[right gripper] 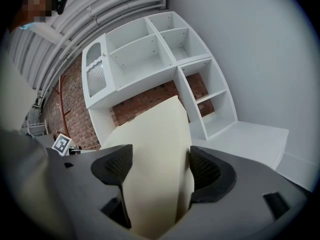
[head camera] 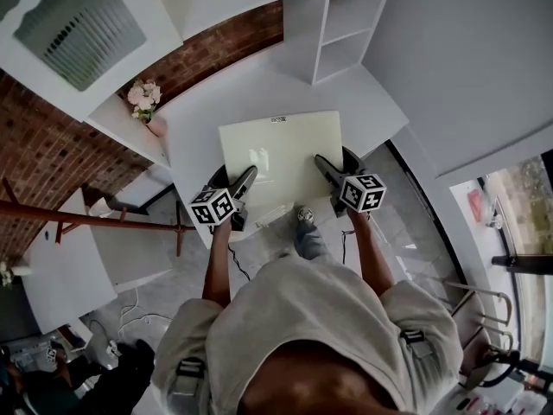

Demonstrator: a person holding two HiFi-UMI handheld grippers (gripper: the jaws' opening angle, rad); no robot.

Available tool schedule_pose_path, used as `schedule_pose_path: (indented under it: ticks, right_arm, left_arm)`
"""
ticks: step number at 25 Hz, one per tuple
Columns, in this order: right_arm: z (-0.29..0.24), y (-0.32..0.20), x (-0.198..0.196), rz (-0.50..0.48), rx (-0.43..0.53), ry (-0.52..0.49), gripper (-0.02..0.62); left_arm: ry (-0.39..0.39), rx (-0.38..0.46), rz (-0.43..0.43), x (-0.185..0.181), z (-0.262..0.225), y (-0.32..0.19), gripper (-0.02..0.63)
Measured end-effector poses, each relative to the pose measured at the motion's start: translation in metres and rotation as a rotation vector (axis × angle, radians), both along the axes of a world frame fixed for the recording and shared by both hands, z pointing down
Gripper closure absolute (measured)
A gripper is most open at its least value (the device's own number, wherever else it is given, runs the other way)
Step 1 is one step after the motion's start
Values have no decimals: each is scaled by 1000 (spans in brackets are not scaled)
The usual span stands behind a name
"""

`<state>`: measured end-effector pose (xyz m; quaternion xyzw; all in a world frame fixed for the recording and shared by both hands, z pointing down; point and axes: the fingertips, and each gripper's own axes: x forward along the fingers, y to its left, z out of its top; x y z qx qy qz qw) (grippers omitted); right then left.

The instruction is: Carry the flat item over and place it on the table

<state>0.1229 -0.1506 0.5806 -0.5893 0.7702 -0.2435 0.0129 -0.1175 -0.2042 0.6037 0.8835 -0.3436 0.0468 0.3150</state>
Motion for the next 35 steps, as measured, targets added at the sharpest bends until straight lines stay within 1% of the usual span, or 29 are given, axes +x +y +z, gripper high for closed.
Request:
schedule_pose_path:
  ticks: [12, 22, 28, 35]
  right_arm:
    - [-2, -86, 35, -62, -10, -12, 219]
    - [4, -151, 70, -95, -28, -30, 219]
    - [11, -176, 92, -116, -36, -35, 219]
    - [21, -188, 113, -122, -48, -56, 219]
  left_arm:
    - [-16, -15, -57, 33, -4, -71, 179]
    - [-32, -32, -103, 66, -2, -126, 179]
    - [-37, -47, -131, 87, 6, -144, 179]
    - [-58, -57, -139, 107, 9, -155, 179]
